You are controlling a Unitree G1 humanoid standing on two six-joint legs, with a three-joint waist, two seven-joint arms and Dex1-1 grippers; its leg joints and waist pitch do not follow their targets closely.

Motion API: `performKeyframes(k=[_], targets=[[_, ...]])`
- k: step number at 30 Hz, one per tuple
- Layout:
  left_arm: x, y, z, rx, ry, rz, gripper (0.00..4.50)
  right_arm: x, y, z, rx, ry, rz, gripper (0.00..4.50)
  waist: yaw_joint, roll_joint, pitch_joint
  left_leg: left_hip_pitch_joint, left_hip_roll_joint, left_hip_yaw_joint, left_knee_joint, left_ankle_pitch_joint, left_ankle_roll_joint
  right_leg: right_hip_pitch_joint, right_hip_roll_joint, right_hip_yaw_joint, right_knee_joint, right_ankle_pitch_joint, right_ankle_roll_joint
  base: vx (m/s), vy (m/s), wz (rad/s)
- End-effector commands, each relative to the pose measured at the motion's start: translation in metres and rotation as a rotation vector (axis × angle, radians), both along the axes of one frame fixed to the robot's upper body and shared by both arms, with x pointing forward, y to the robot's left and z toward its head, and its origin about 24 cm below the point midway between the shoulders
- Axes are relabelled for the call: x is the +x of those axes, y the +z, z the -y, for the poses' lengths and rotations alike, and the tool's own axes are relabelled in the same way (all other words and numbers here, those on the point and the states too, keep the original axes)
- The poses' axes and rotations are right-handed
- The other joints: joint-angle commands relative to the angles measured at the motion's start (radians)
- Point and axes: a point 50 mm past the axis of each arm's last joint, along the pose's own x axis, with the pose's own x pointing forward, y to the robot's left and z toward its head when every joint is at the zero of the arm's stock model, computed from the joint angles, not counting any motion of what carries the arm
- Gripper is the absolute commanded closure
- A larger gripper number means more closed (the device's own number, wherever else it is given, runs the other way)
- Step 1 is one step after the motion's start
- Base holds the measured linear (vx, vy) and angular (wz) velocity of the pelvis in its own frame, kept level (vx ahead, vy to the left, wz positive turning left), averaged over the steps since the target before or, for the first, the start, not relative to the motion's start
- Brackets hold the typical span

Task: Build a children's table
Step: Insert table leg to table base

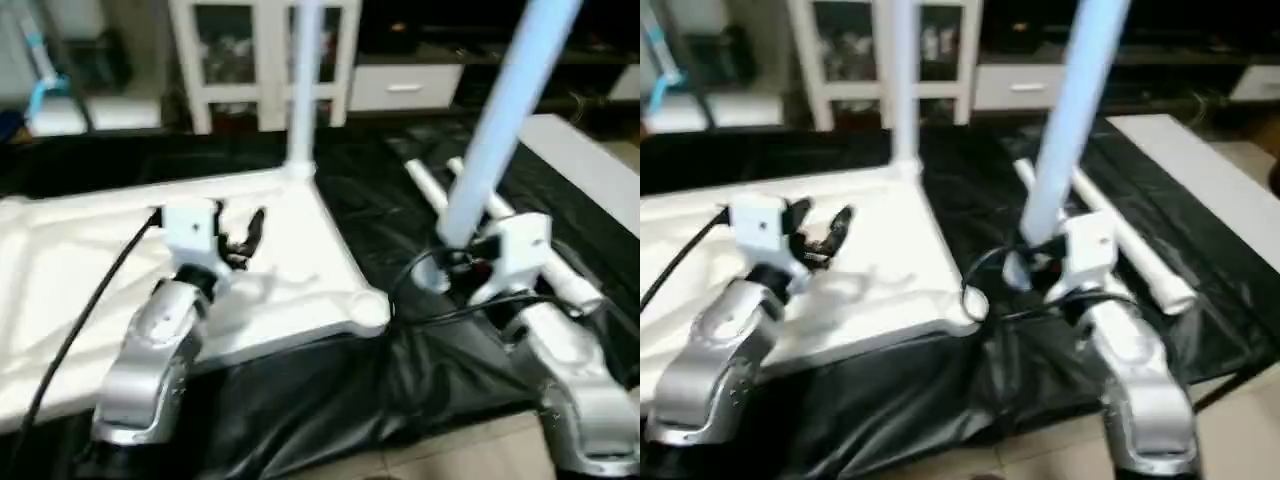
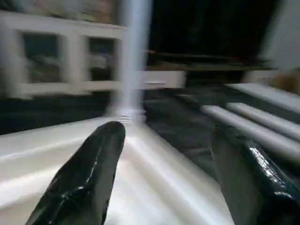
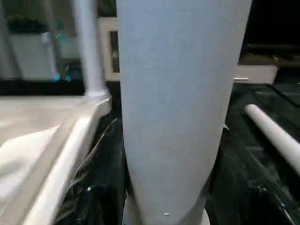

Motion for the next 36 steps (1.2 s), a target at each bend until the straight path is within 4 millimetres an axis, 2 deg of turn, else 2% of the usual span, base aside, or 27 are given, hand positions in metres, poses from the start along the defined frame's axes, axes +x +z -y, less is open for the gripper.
performKeyframes(k=[1,2,3,4,5,6,7,8,9,10,12,13,14,15,16,17,19,20,23,26,27,28,29,30,32,34,36], targets=[[0.002,0.003,0.000,-0.016,-0.075,0.000,1.23,0.002,0.009,-0.008,0.059,0.080,0.033,2.64,0.024,-0.013,-0.059,-0.067,0.041,-0.017,-0.076,0.348,-0.027,0.107,-0.085,0.056,-0.056,0.668,-0.056,0.105,-0.060,-0.09],[-0.001,0.004,0.007,-0.013,-0.201,0.005,1.06,0.003,0.011,-0.009,0.105,0.127,0.024,2.64,0.021,0.008,-0.061,-0.053,0.055,-0.011,-0.094,0.359,-0.031,0.089,-0.050,0.033,-0.056,0.757,-0.057,0.105,-0.060,-0.09],[-0.001,0.004,0.007,-0.013,-0.201,0.005,1.06,0.003,0.011,-0.009,0.105,0.127,0.024,2.64,0.021,0.008,-0.061,-0.053,0.055,-0.011,-0.094,0.359,-0.031,0.089,-0.050,0.033,-0.056,0.757,-0.057,0.055,-0.022,-0.05],[-0.002,0.004,0.009,0.000,-0.266,0.005,0.96,0.003,0.012,-0.010,0.129,0.145,0.020,2.64,0.016,0.023,-0.057,-0.040,0.098,-0.019,-0.111,0.225,-0.050,0.086,-0.049,0.029,-0.068,0.534,-0.119,0.000,0.000,0.00],[-0.007,0.000,0.012,0.069,-0.382,-0.001,0.87,0.003,0.013,-0.009,0.138,0.186,0.021,2.64,0.014,0.027,-0.054,-0.037,0.111,-0.023,-0.119,0.181,-0.058,0.084,-0.050,0.026,-0.073,0.426,-0.150,0.000,0.000,0.00],[-0.012,-0.007,0.014,0.164,-0.535,-0.026,0.80,0.004,0.011,-0.005,0.124,0.217,0.009,2.64,0.014,0.032,-0.048,-0.021,0.126,-0.021,-0.127,0.079,-0.061,0.072,-0.052,0.026,-0.089,0.232,-0.196,0.000,0.000,0.00],[-0.017,-0.012,0.013,0.226,-0.632,-0.050,0.69,0.004,0.010,-0.003,0.110,0.235,-0.001,2.64,0.014,0.031,-0.043,-0.015,0.125,-0.015,-0.130,0.041,-0.055,0.066,-0.053,0.030,-0.098,0.166,-0.209,0.000,0.000,0.00],[-0.020,-0.019,0.011,0.285,-0.716,-0.098,0.61,0.004,0.009,0.000,0.087,0.252,-0.008,2.64,0.013,0.036,-0.032,-0.008,0.130,-0.008,-0.142,-0.057,-0.062,0.056,-0.055,0.030,-0.110,0.011,-0.224,0.000,0.000,0.00],[-0.021,-0.023,0.009,0.323,-0.763,-0.135,0.57,0.005,0.008,0.002,0.073,0.261,-0.013,2.64,0.010,0.032,-0.029,-0.008,0.132,-0.002,-0.145,-0.091,-0.066,0.055,-0.057,0.032,-0.114,-0.036,-0.227,-0.035,0.052,0.04],[-0.021,-0.025,0.007,0.348,-0.785,-0.147,0.57,0.005,0.008,0.003,0.074,0.268,-0.017,2.64,0.012,0.030,-0.024,-0.005,0.130,0.008,-0.147,-0.156,-0.080,0.050,-0.062,0.036,-0.124,-0.143,-0.220,-0.053,0.047,0.03],[-0.020,-0.028,0.005,0.386,-0.799,-0.167,0.37,0.005,0.008,0.003,0.072,0.274,-0.020,2.64,0.013,0.025,-0.021,-0.004,0.131,0.020,-0.148,-0.206,-0.099,0.043,-0.069,0.040,-0.134,-0.266,-0.205,-0.054,0.042,0.04],[-0.016,-0.033,0.001,0.447,-0.808,-0.196,0.37,0.005,0.010,0.003,0.071,0.284,-0.020,2.64,0.014,0.026,-0.020,-0.003,0.133,0.021,-0.149,-0.212,-0.103,0.041,-0.072,0.040,-0.136,-0.290,-0.200,-0.053,0.033,0.03],[-0.015,-0.034,0.000,0.461,-0.809,-0.201,0.37,0.005,0.010,0.003,0.072,0.288,-0.020,2.64,0.016,0.026,-0.021,-0.001,0.134,0.025,-0.149,-0.204,-0.102,0.037,-0.075,0.042,-0.140,-0.305,-0.188,-0.053,0.033,0.03],[-0.008,-0.041,-0.006,0.530,-0.762,-0.216,0.37,0.005,0.011,0.001,0.050,0.291,-0.013,2.64,0.014,0.035,-0.021,-0.004,0.135,0.027,-0.151,-0.198,-0.105,0.035,-0.072,0.042,-0.141,-0.299,-0.182,0.000,0.000,0.00],[-0.008,-0.041,-0.006,0.530,-0.762,-0.216,0.37,0.005,0.011,0.001,0.050,0.291,-0.013,2.64,0.012,0.030,-0.023,-0.008,0.134,0.028,-0.152,-0.197,-0.109,0.039,-0.074,0.041,-0.138,-0.293,-0.176,0.000,0.000,0.00],[0.001,-0.043,-0.012,0.564,-0.657,-0.206,0.37,0.006,0.010,-0.001,0.036,0.264,-0.003,2.64,0.012,0.029,-0.024,-0.010,0.135,0.028,-0.152,-0.191,-0.108,0.040,-0.075,0.041,-0.137,-0.284,-0.176,0.000,0.000,0.00],[0.009,-0.041,-0.018,0.539,-0.554,-0.208,0.37,0.007,0.007,-0.001,0.035,0.222,-0.003,2.64,0.011,0.031,-0.027,-0.011,0.135,0.030,-0.150,-0.180,-0.108,0.038,-0.077,0.041,-0.136,-0.263,-0.179,0.000,0.000,0.00],[0.011,-0.037,-0.022,0.505,-0.520,-0.217,0.37,0.007,0.005,-0.002,0.034,0.197,-0.009,2.64,0.011,0.033,-0.030,-0.011,0.136,0.032,-0.149,-0.170,-0.109,0.037,-0.079,0.041,-0.133,-0.235,-0.194,0.000,0.000,0.00],[0.008,-0.024,-0.037,0.481,-0.522,-0.221,0.37,0.011,-0.003,0.002,0.028,0.077,-0.010,2.64,0.010,0.031,-0.033,-0.018,0.133,0.033,-0.149,-0.133,-0.103,0.037,-0.078,0.040,-0.125,-0.187,-0.211,0.000,0.000,0.00],[0.001,-0.023,-0.048,0.577,-0.577,-0.234,0.37,0.017,-0.007,0.005,0.027,0.020,0.002,2.64,0.012,0.026,-0.031,-0.017,0.131,0.039,-0.147,-0.110,-0.080,0.036,-0.077,0.041,-0.127,-0.170,-0.217,0.000,0.000,0.00],[-0.004,-0.024,-0.049,0.603,-0.625,-0.239,0.37,0.018,-0.007,0.005,0.024,0.009,0.006,2.64,0.013,0.024,-0.033,-0.016,0.131,0.039,-0.146,-0.100,-0.075,0.037,-0.077,0.041,-0.126,-0.158,-0.218,0.000,0.000,0.00],[-0.007,-0.027,-0.048,0.607,-0.651,-0.246,0.37,0.020,-0.006,0.005,0.030,0.008,0.010,2.64,0.012,0.027,-0.032,-0.020,0.133,0.039,-0.149,-0.078,-0.068,0.038,-0.078,0.041,-0.122,-0.133,-0.221,0.000,0.000,0.00],[-0.008,-0.029,-0.047,0.612,-0.663,-0.249,0.37,0.021,-0.004,0.005,0.038,0.009,0.016,2.64,0.012,0.028,-0.033,-0.016,0.134,0.042,-0.147,-0.060,-0.064,0.037,-0.075,0.040,-0.120,-0.098,-0.226,0.000,0.000,0.00],[-0.009,-0.030,-0.046,0.611,-0.662,-0.249,0.37,0.021,-0.003,0.004,0.043,0.009,0.020,2.64,0.012,0.026,-0.035,-0.017,0.135,0.043,-0.146,-0.047,-0.060,0.040,-0.076,0.040,-0.117,-0.074,-0.230,0.000,0.000,0.00],[-0.008,-0.033,-0.045,0.604,-0.651,-0.261,0.37,0.023,-0.001,0.004,0.042,0.008,0.027,2.64,0.020,0.031,-0.042,-0.017,0.136,0.047,-0.140,0.024,-0.038,0.041,-0.076,0.039,-0.106,0.039,-0.253,0.000,0.000,0.00],[-0.005,-0.034,-0.044,0.594,-0.642,-0.274,0.37,0.025,0.000,0.004,0.033,0.014,0.033,2.64,0.024,0.025,-0.045,-0.020,0.134,0.050,-0.138,0.044,-0.027,0.043,-0.076,0.038,-0.104,0.072,-0.258,0.000,0.000,0.00],[-0.004,-0.034,-0.045,0.599,-0.643,-0.283,0.52,0.026,0.001,0.003,0.025,0.019,0.041,2.64,0.032,0.026,-0.040,-0.019,0.135,0.053,-0.140,0.015,-0.025,0.041,-0.078,0.039,-0.108,0.032,-0.258,0.000,0.000,0.00]])
